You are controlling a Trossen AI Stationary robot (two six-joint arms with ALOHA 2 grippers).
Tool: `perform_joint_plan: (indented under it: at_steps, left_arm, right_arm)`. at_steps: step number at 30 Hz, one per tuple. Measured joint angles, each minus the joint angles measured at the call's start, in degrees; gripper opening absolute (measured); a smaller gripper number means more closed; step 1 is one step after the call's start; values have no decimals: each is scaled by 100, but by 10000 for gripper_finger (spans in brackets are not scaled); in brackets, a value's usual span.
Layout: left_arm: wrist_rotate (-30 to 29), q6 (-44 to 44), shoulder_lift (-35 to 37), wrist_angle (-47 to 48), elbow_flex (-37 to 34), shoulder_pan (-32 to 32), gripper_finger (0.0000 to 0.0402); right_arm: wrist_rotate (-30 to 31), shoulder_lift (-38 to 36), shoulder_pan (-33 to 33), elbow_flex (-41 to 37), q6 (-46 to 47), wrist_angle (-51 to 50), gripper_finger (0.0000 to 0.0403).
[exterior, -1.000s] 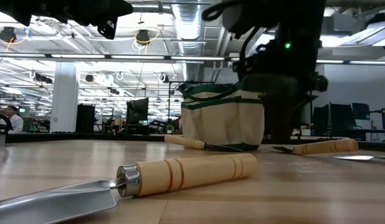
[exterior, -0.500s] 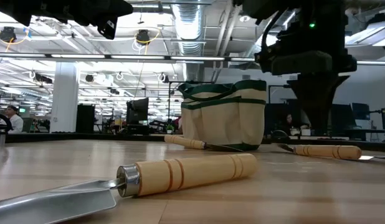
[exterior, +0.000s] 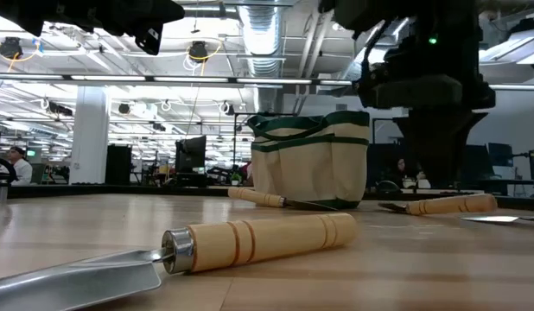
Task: Pick & Place Garden tools in Gardening bag
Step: Put the brown trowel into the gardening bag
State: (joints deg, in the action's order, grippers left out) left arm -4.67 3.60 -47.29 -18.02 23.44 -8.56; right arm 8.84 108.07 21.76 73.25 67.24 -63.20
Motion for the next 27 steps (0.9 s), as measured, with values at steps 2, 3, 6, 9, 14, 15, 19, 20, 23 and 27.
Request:
perform_joint_plan:
  at_steps: [2,3,6,9,14,15,19,20,23,27]
  left_arm:
    - [0,0,0,0,0,-2,2]
    - [0,-2,0,0,0,-2,2]
    - [0,-2,0,0,0,-1,2]
    - [0,-2,0,0,0,-1,2]
    - [0,-2,0,0,0,-1,2]
    - [0,-2,-2,0,0,-2,2]
    - [0,-2,0,0,0,0,2]
    - [0,-2,0,0,0,0,2]
    - [0,-2,-1,0,0,0,2]
    - [0,-2,0,0,0,-2,2]
  right_arm:
    - [-9,0,13,-109,126,-9,193]
    - [-21,0,32,-177,167,8,194]
    - [-203,0,72,-430,233,110,190]
    - [-281,0,119,-560,352,258,177]
    - [-285,0,155,-619,352,444,148]
    - [-284,0,155,-617,352,452,142]
    - [-180,0,153,-619,333,450,112]
    - [-147,0,153,-619,334,450,105]
    - [-140,0,153,-619,332,452,86]
    - [-136,0,153,-619,332,454,71]
